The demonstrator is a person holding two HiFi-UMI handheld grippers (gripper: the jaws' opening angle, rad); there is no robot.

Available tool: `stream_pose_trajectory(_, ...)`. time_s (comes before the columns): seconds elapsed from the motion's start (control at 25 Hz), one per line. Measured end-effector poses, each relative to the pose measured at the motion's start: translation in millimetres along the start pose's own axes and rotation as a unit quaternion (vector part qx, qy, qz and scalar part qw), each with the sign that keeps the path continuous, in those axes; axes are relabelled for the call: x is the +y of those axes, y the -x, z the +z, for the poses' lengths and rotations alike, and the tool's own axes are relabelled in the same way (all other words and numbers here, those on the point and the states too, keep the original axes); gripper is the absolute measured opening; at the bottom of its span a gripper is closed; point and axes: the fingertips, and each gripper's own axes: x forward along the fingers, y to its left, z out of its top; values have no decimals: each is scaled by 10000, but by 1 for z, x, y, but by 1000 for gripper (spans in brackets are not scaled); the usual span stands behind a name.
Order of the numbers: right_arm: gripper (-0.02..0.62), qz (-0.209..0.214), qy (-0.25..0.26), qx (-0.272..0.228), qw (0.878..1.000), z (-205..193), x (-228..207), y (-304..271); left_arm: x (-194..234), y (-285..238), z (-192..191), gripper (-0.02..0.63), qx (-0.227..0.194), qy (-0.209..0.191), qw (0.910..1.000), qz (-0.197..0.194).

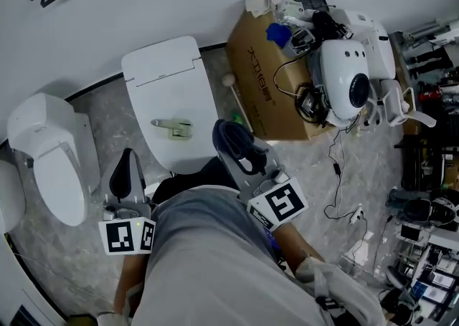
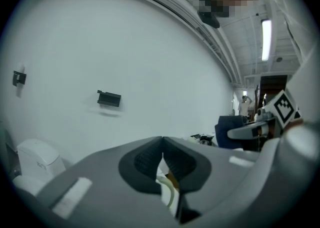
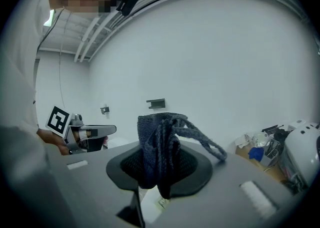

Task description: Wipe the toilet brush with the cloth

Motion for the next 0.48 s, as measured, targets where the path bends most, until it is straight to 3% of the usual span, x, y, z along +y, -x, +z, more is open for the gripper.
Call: stream_pose_trajectory(0.48,100,107,5,87,9999,1,20,-5,3,3,3,0,-73,45,10000,-35)
